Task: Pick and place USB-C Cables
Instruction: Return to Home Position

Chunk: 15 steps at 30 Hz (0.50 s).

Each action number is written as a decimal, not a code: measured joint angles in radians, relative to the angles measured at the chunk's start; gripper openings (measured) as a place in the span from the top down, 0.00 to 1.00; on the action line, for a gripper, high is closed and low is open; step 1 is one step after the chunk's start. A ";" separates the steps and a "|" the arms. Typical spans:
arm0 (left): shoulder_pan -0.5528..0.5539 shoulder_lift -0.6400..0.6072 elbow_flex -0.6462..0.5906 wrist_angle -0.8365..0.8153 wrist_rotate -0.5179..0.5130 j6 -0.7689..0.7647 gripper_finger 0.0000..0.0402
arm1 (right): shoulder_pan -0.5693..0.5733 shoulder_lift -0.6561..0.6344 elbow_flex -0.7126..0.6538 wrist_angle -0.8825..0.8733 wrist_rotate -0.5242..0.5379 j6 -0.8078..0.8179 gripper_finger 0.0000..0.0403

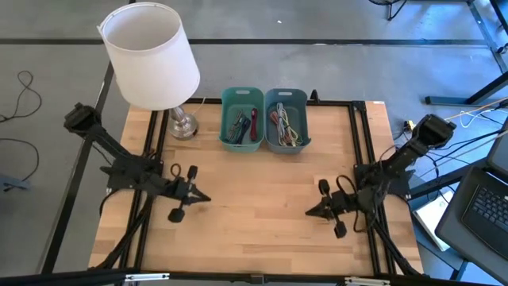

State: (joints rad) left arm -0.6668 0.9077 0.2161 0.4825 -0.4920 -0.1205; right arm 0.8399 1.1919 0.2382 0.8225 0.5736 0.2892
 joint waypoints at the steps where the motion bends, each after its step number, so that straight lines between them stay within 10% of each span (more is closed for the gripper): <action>1: 0.035 0.000 -0.012 0.013 0.025 0.005 1.00 | -0.029 0.000 -0.016 0.033 -0.033 -0.030 1.00; 15: 0.748 -0.003 -0.074 0.154 0.683 0.227 1.00 | -0.537 -0.114 -0.137 0.147 -0.603 -0.219 1.00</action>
State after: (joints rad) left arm 0.0808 0.9047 0.1421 0.6369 0.1915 0.1070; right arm 0.3027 1.0781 0.1010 0.9692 -0.0291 0.0702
